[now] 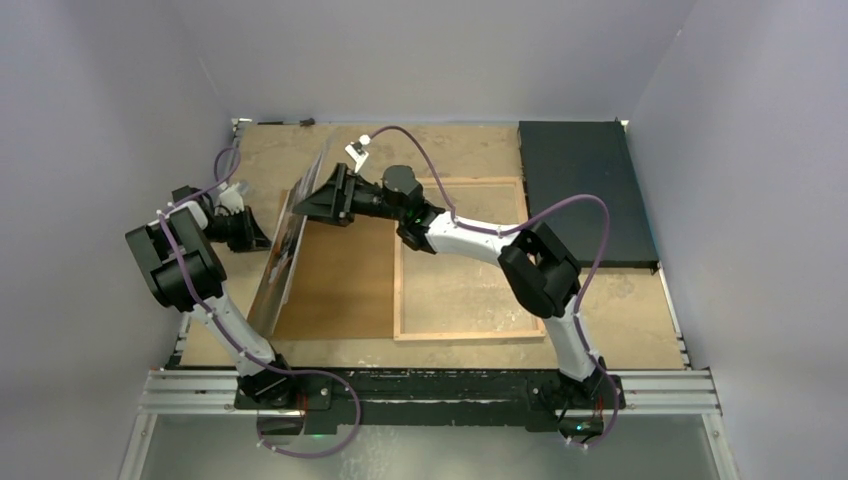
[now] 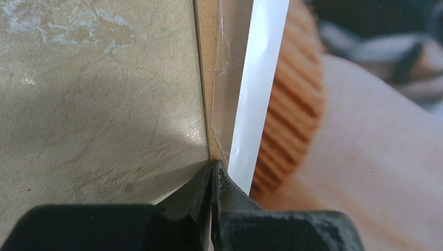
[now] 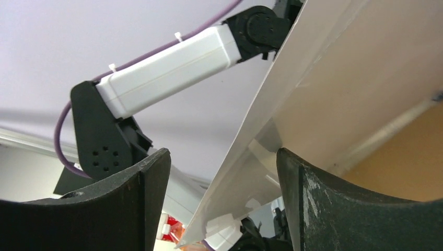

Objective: Put the photo into the frame

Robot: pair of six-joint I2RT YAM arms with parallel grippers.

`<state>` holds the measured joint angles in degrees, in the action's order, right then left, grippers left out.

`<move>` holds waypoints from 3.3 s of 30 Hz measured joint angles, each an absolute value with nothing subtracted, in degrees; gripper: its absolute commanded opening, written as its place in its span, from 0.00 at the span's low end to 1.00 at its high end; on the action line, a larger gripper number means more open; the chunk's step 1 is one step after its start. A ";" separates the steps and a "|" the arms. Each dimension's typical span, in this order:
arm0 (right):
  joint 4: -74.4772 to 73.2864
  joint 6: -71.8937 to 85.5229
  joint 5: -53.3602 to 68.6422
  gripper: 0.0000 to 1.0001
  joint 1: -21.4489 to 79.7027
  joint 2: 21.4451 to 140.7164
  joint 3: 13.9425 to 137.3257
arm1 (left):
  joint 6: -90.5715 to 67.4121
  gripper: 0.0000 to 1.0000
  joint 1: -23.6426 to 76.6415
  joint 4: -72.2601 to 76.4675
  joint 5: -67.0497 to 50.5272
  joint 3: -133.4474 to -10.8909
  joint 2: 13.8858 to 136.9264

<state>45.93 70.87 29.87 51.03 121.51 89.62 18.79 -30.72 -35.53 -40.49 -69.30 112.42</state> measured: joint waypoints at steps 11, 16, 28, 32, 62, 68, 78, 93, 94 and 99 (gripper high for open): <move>44.97 70.48 29.26 0.79 51.81 124.46 93.25 | 18.81 0.00 -30.70 -37.04 -41.01 -70.48 113.30; 42.48 70.39 28.01 0.84 52.40 128.57 96.36 | 18.79 0.00 -30.63 -38.33 -41.63 -71.26 113.65; 41.28 67.64 27.42 0.82 52.12 125.78 93.43 | 18.52 0.00 -30.30 -37.89 -41.06 -70.83 113.45; 42.72 68.38 28.03 0.77 50.54 123.15 87.57 | 18.48 0.00 -30.24 -36.91 -40.38 -69.93 112.90; 55.96 75.33 29.76 0.58 44.91 118.54 64.20 | 18.79 0.08 -27.27 -32.10 -29.58 -66.92 108.01; 59.00 77.71 30.33 0.58 44.47 118.56 62.65 | 20.16 0.43 -28.84 -34.11 -29.28 -69.73 108.75; 62.83 80.75 31.66 0.45 43.42 119.39 62.78 | 25.32 0.33 -29.12 -34.06 -28.67 -68.69 107.81; 37.95 67.18 32.86 0.00 38.39 118.08 70.74 | 25.54 0.30 -28.86 -32.32 -27.66 -67.85 107.28; 34.83 65.45 32.75 0.00 37.67 117.56 72.58 | 25.56 0.31 -28.58 -32.67 -27.64 -68.07 107.28; 23.70 57.95 32.36 0.00 34.98 115.39 81.65 | 26.41 0.33 -25.87 -34.24 -26.55 -68.62 107.07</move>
